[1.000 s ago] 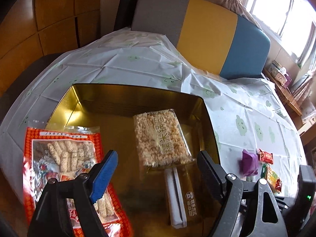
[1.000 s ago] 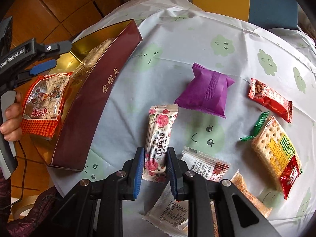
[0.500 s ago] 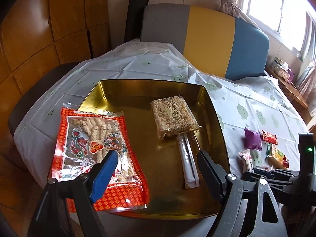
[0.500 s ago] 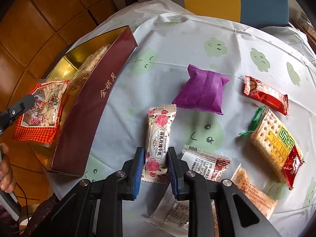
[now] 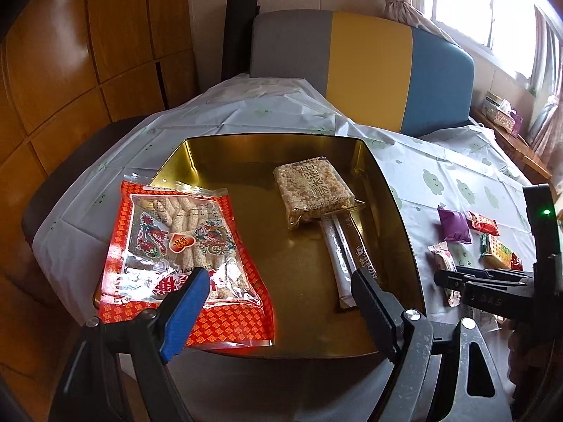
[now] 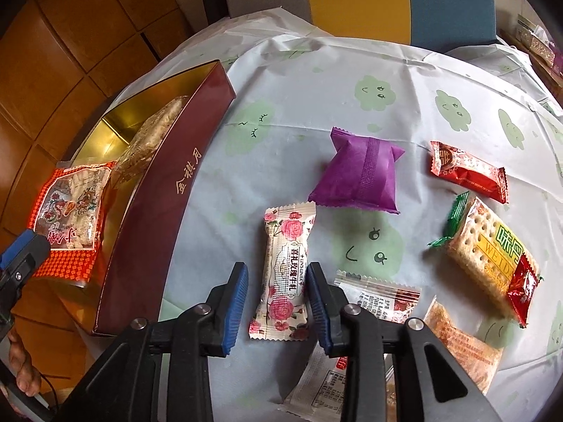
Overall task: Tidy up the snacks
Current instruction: 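Carry the rose-print snack into the gold tray and open the right gripper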
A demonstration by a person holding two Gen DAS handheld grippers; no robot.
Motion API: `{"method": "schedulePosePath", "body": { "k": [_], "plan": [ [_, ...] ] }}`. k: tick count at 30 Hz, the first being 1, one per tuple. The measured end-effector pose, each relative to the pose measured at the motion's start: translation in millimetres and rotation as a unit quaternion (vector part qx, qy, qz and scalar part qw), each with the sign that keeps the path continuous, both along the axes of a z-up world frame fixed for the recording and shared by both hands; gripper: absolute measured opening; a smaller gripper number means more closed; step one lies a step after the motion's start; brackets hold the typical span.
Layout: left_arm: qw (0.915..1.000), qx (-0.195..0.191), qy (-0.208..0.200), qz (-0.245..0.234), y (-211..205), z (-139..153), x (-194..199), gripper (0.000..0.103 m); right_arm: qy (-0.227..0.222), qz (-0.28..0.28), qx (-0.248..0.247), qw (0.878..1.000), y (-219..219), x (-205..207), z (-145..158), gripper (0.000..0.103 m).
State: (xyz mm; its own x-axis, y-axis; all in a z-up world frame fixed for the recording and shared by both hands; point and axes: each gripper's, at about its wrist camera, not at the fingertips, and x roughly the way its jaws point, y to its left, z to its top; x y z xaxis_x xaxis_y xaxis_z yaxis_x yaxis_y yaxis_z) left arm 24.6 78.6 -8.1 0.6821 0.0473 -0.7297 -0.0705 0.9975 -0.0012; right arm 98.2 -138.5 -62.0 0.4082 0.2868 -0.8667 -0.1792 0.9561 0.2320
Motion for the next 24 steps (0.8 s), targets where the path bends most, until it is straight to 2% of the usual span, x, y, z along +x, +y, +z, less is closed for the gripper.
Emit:
{"method": "schedulePosePath", "body": {
  "k": [3, 7, 13, 17, 19, 21, 24],
  "plan": [
    [1.0, -0.004, 0.0, 0.003, 2.1, -2.4, -2.5, 0.083, -0.005, 0.001, -0.013, 1.0, 4.3, 1.4, -0.5, 0.035],
    [0.9999, -0.006, 0.0, 0.009, 6.2, -5.8, -6.4, 0.083, -0.021, 0.008, -0.055, 0.998, 11.3, -3.2, -1.4, 0.027],
    [0.9997, 0.002, -0.023, 0.007, 10.6, -2.6, -17.4, 0.083, -0.029, 0.007, -0.065, 0.997, 11.2, -6.7, -2.5, 0.026],
    [0.9997, -0.013, -0.021, 0.006, 14.9, -2.9, -22.0, 0.083, -0.029, 0.006, -0.061, 0.998, 9.9, -7.2, -2.1, 0.026],
    [0.9997, -0.007, -0.023, 0.009, 14.6, -3.4, -23.6, 0.083, -0.025, 0.001, -0.058, 0.998, 9.4, -8.7, -0.5, 0.024],
    [0.9996, 0.007, -0.026, 0.011, 13.7, -3.9, -24.6, 0.083, -0.016, -0.007, -0.036, 0.999, 5.8, -8.8, 2.1, 0.022],
    [0.9995, -0.001, -0.025, 0.016, 17.5, -3.8, -24.8, 0.083, -0.027, -0.011, -0.008, 1.0, 5.6, -13.6, 16.1, 0.022]
  ]
}}
